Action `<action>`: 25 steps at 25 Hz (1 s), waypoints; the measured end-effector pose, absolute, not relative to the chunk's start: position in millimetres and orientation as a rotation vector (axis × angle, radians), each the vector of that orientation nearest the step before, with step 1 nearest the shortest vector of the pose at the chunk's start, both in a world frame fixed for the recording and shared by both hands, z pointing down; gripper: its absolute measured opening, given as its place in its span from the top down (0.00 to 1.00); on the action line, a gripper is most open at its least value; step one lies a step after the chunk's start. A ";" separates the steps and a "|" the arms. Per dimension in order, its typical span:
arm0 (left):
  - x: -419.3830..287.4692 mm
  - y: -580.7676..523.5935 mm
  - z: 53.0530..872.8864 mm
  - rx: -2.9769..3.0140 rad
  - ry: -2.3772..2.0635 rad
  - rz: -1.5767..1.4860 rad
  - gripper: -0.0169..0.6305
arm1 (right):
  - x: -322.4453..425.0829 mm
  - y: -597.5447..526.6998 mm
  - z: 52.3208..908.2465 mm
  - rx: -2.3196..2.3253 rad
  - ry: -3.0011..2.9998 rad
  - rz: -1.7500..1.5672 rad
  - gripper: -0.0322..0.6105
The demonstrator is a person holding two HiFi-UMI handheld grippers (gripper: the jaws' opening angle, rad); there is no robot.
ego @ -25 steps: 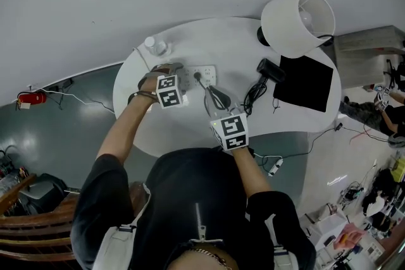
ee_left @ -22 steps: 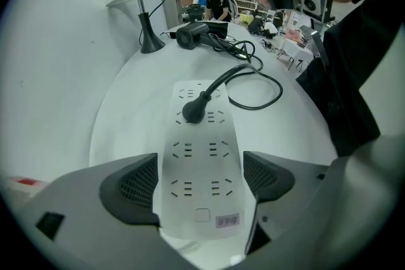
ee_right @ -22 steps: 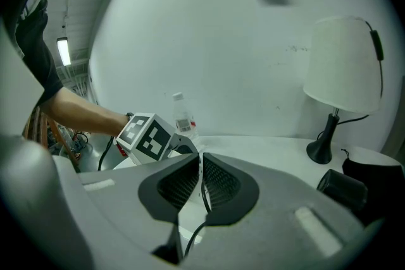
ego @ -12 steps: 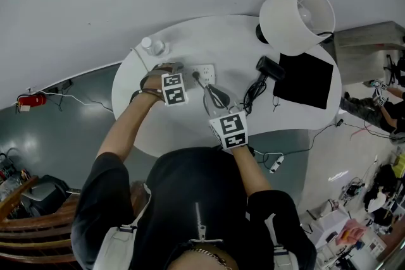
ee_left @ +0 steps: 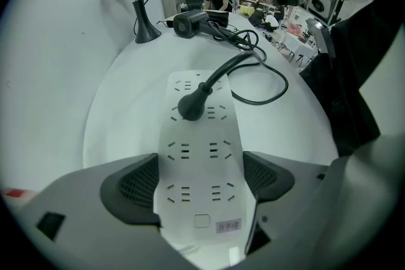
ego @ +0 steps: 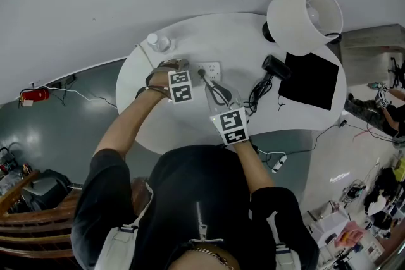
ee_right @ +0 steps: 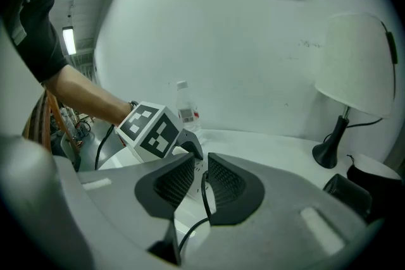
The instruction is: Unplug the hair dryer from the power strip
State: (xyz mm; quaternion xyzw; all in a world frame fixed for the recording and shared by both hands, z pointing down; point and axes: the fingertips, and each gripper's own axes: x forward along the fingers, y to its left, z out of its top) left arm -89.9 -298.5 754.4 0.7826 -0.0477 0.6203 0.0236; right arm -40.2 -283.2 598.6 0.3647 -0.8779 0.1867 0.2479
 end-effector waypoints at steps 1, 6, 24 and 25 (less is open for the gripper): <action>-90.0 -298.6 754.2 2.426 -0.149 1.918 0.36 | -42.6 -282.9 601.1 0.984 -2.389 0.493 0.86; -90.4 -298.0 753.5 2.430 -0.153 1.914 0.36 | -55.1 -284.5 618.2 0.931 -2.343 0.335 0.83; -90.9 -297.3 754.4 2.415 -0.156 1.937 0.36 | -74.9 -307.5 691.2 0.710 -2.135 0.165 0.81; -90.9 -297.4 754.4 2.414 -0.157 1.939 0.36 | -75.1 -307.4 692.6 0.703 -2.123 0.167 0.85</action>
